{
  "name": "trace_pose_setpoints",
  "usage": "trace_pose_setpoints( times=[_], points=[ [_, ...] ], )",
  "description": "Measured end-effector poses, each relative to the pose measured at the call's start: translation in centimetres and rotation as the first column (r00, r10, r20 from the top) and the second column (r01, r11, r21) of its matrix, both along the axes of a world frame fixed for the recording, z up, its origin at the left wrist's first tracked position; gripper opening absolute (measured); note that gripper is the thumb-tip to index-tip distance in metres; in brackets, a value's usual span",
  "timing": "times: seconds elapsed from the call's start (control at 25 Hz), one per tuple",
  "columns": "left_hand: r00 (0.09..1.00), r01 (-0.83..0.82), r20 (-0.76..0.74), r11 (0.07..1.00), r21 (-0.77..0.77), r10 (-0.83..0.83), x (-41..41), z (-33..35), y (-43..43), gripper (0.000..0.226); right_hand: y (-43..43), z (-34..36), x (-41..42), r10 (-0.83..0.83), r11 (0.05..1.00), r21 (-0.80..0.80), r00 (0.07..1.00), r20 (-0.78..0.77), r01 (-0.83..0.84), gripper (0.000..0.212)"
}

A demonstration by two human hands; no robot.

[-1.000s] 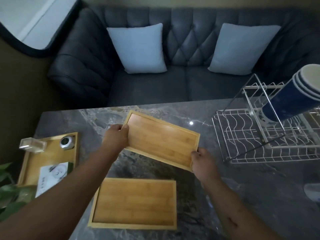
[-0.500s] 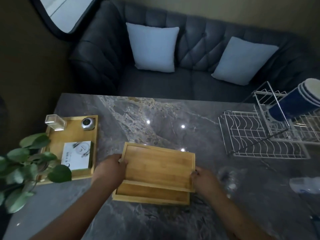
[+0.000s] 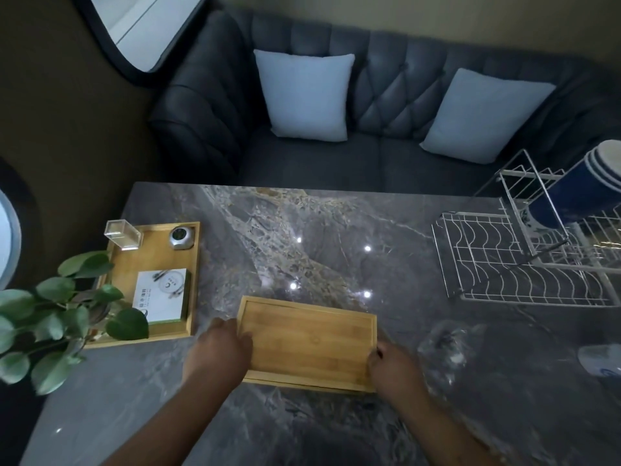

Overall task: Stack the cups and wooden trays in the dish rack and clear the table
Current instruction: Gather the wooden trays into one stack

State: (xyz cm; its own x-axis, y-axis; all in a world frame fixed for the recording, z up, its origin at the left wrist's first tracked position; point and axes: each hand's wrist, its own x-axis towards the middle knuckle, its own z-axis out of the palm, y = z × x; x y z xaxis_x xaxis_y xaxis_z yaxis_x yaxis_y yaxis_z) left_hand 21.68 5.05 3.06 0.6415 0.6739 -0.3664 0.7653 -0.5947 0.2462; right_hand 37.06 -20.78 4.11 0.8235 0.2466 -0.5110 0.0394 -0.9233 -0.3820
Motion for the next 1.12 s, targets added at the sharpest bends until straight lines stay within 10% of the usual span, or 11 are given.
trace_pose_setpoints(
  times=[0.28, 0.48, 0.88, 1.12],
  points=[
    [0.994, -0.028, -0.107, 0.993, -0.113, 0.016, 0.0, -0.7, 1.3, 0.050, 0.3, -0.3, 0.3, 0.004, 1.000, -0.021, 0.995, -0.101, -0.007, 0.031],
    [0.899, -0.357, -0.086, 0.604, -0.713, 0.429, 0.7, -1.6, 2.4, 0.058, 1.3, -1.3, 0.9, -0.235, 0.961, 0.048, 0.899, -0.369, 0.271, 0.043],
    [0.859, -0.372, -0.132, 0.425, -0.826, 0.495, 1.0, -2.1, 3.5, 0.105, 1.3, -2.0, 1.2, -0.429, 0.825, 0.068, 0.702, -0.569, 0.560, 0.037],
    [0.869, -0.202, -0.108, 0.148, -0.968, 0.482, 0.7, -1.9, 2.2, 0.079, 0.3, -2.6, 2.6, -0.429, 0.749, 0.063, 0.554, -0.714, 0.660, 0.043]
  ],
)
